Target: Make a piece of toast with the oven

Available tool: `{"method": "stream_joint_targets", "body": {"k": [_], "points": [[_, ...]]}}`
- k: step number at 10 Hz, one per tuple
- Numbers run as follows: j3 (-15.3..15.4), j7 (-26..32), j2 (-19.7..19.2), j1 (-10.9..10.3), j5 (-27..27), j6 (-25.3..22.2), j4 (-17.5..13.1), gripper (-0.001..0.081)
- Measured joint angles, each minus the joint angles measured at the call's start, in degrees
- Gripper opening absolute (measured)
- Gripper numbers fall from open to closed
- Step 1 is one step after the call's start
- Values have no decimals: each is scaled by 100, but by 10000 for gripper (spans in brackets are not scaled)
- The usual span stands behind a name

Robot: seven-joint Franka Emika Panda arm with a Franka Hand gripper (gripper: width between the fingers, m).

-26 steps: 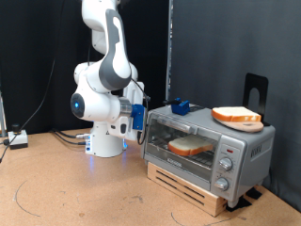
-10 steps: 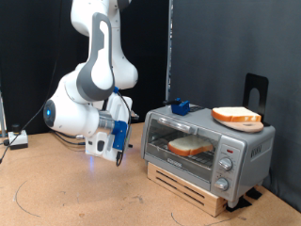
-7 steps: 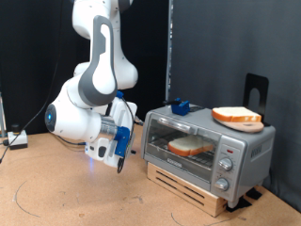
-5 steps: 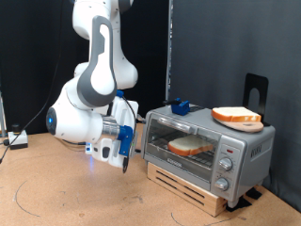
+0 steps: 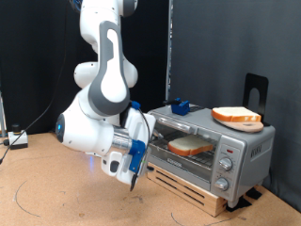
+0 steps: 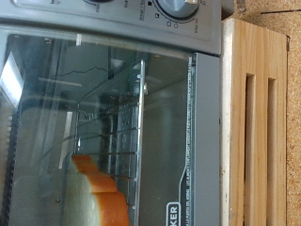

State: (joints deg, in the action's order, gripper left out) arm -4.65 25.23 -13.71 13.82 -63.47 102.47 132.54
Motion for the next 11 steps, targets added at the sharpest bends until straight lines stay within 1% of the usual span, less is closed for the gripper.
{"method": "stream_joint_targets", "body": {"k": [1,2,3,4,5,6,7,8,9,10,11], "points": [[-2,0,-1,13,57,-145,0,809],[4,-36,-32,35,-88,-409,-42,809],[50,40,-141,41,-319,-616,-186,809],[123,-14,-337,36,-340,-877,-412,809],[187,-190,-569,17,-263,-1128,-689,809],[242,-610,-827,-8,-92,-1418,-997,809],[293,-876,-1062,-49,-46,-1521,-1284,809],[323,-969,-1274,-81,-20,-1592,-1504,809],[319,-950,-1273,-79,-33,-1577,-1492,809],[321,-946,-1307,-50,-29,-1849,-1535,809],[356,-829,-1463,24,14,-2400,-1761,809]]}}
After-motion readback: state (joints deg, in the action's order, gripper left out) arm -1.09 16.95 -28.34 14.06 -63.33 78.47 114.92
